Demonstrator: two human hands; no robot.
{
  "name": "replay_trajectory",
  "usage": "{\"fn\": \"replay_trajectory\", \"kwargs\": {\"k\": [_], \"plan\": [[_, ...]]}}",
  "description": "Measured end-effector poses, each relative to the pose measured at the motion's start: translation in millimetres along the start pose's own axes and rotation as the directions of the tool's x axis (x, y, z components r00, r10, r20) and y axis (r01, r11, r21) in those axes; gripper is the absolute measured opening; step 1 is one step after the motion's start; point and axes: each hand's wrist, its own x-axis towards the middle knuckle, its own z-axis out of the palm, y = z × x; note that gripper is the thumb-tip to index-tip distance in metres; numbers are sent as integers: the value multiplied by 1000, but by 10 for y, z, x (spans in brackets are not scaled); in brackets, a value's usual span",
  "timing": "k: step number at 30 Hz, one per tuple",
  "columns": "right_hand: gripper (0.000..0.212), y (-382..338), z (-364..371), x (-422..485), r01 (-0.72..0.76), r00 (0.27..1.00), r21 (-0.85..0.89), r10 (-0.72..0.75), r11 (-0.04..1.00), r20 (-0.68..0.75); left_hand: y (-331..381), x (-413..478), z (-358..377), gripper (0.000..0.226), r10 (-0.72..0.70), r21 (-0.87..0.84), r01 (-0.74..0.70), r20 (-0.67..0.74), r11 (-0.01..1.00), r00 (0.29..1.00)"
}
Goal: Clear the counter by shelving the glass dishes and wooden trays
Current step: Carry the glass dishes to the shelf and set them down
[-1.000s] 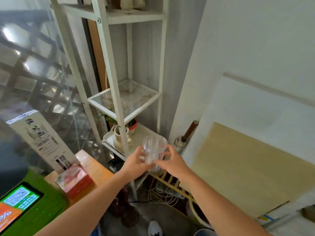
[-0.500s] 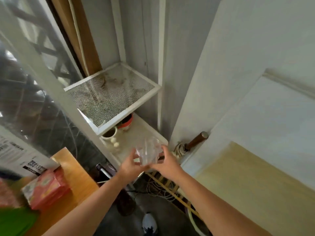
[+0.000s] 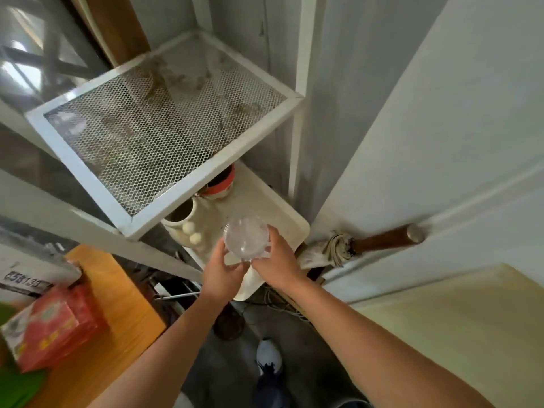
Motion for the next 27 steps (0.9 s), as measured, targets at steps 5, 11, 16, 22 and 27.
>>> {"fn": "replay_trajectory", "kwargs": {"k": [5, 11, 16, 22, 27], "plan": [[84, 185, 103, 159, 30, 1000, -31, -30, 999, -5, -182, 157, 78, 73, -17, -3, 17, -36, 1000, 999], [83, 318, 123, 203, 36, 999, -95, -35, 995, 3, -243, 227, 149, 78, -77, 48, 76, 17, 996, 997], [81, 398, 137, 201, 50, 999, -80, -50, 996, 6, -257, 197, 197, 84, -75, 46, 72, 51, 996, 996], [79, 399, 119, 148, 62, 998, -43, -61, 997, 23, -248, 151, 174, 83, -58, -1, 58, 51, 998, 997], [78, 328, 16, -73, -34, 999, -105, 35, 994, 12, -135, -37, 87, 70, -168, 42, 167, 13, 985, 986]]}}
